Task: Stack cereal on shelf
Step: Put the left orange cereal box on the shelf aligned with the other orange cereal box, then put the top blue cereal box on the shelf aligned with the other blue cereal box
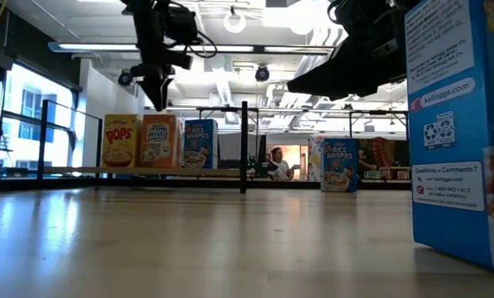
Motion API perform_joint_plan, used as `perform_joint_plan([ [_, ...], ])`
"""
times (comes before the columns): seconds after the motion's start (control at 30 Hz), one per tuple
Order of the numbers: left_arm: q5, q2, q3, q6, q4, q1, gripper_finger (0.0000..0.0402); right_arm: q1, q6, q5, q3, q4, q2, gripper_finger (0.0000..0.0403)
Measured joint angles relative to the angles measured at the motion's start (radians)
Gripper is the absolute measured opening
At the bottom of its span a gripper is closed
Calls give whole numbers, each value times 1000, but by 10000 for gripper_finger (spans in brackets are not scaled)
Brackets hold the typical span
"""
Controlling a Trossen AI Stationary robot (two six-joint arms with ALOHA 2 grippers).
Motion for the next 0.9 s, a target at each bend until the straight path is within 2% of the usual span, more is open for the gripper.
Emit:
perform_joint_plan([
  [0.2, 22, -15, 11, -50, -10, -12, 202, 0, 0, 0, 0, 0, 0, 0],
  [0.3, 106, -49, -15, -106, 4, -31, 171, 0, 0, 0, 0, 0, 0, 0],
  [0.4, 172, -105, -64, -150, 61, -56, 122, 0, 0, 0, 0, 0, 0, 0],
  [0.63, 242, -317, -305, -281, 410, -137, 10, -1, 16, 6, 0, 2, 0, 0],
  [0.8, 295, -467, -529, -434, 689, -210, 12, -13, 45, 33, 1, 29, 0, 0],
  [0.9, 302, -530, -649, -524, 850, -265, 9, -19, 58, 90, 5, 39, 0, 5],
])
